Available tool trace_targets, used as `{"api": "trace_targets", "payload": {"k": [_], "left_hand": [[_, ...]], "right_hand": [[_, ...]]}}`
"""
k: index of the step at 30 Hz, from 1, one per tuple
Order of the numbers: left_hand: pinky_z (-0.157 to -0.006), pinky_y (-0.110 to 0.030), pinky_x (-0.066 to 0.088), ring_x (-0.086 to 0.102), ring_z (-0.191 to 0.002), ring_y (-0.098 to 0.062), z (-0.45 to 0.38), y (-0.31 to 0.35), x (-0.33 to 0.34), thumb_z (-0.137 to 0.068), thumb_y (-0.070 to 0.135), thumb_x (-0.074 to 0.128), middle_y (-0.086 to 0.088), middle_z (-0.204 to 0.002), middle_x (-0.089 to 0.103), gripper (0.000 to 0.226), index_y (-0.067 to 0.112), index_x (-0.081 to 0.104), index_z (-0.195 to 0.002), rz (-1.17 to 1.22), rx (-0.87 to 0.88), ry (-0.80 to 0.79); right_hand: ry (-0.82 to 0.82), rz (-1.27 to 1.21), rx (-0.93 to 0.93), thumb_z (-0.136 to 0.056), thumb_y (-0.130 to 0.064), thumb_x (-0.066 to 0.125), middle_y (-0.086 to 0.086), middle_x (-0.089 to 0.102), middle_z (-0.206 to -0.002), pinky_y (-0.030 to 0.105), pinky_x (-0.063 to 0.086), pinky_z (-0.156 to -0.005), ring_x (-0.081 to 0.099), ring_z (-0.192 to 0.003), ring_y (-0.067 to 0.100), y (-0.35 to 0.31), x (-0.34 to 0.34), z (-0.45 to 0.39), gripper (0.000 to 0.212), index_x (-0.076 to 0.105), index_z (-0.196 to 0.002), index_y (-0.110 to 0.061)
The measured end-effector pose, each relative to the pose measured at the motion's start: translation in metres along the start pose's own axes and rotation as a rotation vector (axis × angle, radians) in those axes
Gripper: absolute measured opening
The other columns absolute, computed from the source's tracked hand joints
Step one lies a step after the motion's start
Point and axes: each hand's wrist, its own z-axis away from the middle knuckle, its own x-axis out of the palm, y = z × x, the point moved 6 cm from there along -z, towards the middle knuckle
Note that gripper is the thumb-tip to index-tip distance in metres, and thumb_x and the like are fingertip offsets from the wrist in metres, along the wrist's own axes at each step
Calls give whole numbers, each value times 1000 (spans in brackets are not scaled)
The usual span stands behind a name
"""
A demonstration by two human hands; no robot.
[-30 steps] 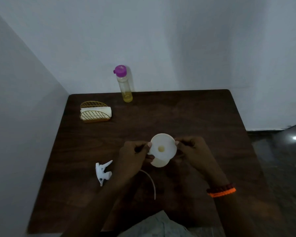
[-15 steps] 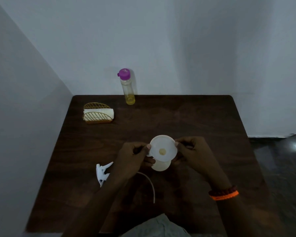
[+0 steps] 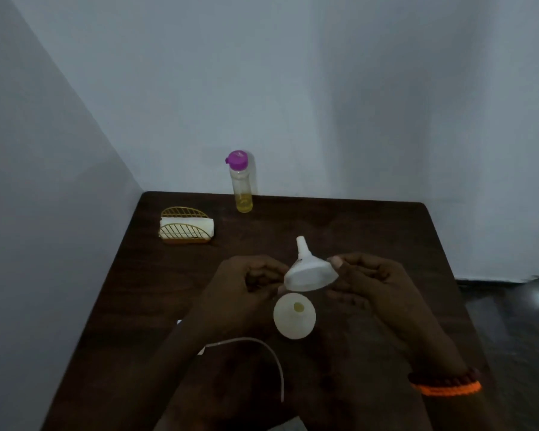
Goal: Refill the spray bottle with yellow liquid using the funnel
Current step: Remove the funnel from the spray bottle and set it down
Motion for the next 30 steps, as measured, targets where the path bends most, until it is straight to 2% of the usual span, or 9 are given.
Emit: {"api": "trace_targets", "payload": {"k": [4,7,10,13,15,17,20,25,30], "left_hand": [[-85,-8,50,66,-98,9,-21,2,-13,-85,10,74,24,-104,69,32,29,70,-110,-179,119,39],[-90,-5,46,61,-104,13,-41,-12,-21,-88,14,71,17,-114,68,29,25,69,-115,-292,152,-1],[-89,-2,43,55,-100,18,-62,-28,-26,-89,11,70,13,-116,66,32,23,67,-118,-393,189,-38],[-88,-6,46,59,-103,4,-83,-45,-27,-87,8,71,3,-116,69,31,16,68,-117,-469,258,-62],[-93,-11,45,62,-107,-6,-97,-61,-28,-87,9,71,-2,-116,70,31,15,68,-117,-511,267,-83],[-92,-10,43,63,-106,-9,-110,-78,-29,-87,8,71,-4,-116,69,29,13,68,-115,-516,255,-79],[-88,-11,43,57,-102,-4,-133,-106,-33,-89,9,69,-5,-114,68,25,11,67,-113,-508,191,-59],[-92,-28,52,58,-104,-8,-171,-159,-31,-89,19,68,3,-115,64,23,22,65,-111,-514,45,-10],[-99,-29,46,57,-118,-19,-202,-189,-24,-94,14,59,-6,-130,61,33,17,58,-127,-548,-46,56]], "right_hand": [[10,28,9,-70,-39,76,1,78,-97,39,61,-80,75,-90,17,-8,10,-20,40,72,-104,-18],[-66,94,24,-70,-37,77,-2,76,-106,37,62,-82,74,-93,14,-8,17,-44,47,69,-113,-19],[-151,88,16,-80,-28,74,-1,76,-106,27,61,-78,74,-94,12,-10,24,-70,36,70,-114,-18],[-166,180,-73,-88,-22,69,-4,76,-103,20,59,-77,73,-94,5,-10,28,-102,23,73,-110,-18],[-158,248,-123,-89,-20,69,-6,75,-102,16,57,-77,71,-94,2,-6,30,-128,20,74,-108,-17],[-158,331,-183,-88,-22,71,-7,75,-103,13,55,-76,71,-94,1,-2,33,-152,21,74,-109,-17],[-145,478,-274,-85,-29,75,-8,74,-103,18,57,-78,70,-93,0,7,39,-188,26,74,-110,-21],[-59,646,-326,-82,-34,78,-5,72,-115,22,55,-87,66,-103,4,36,50,-248,41,72,-120,-20],[0,632,-335,-83,-26,77,5,73,-117,32,56,-94,68,-107,13,54,53,-298,40,72,-121,-15]]}}
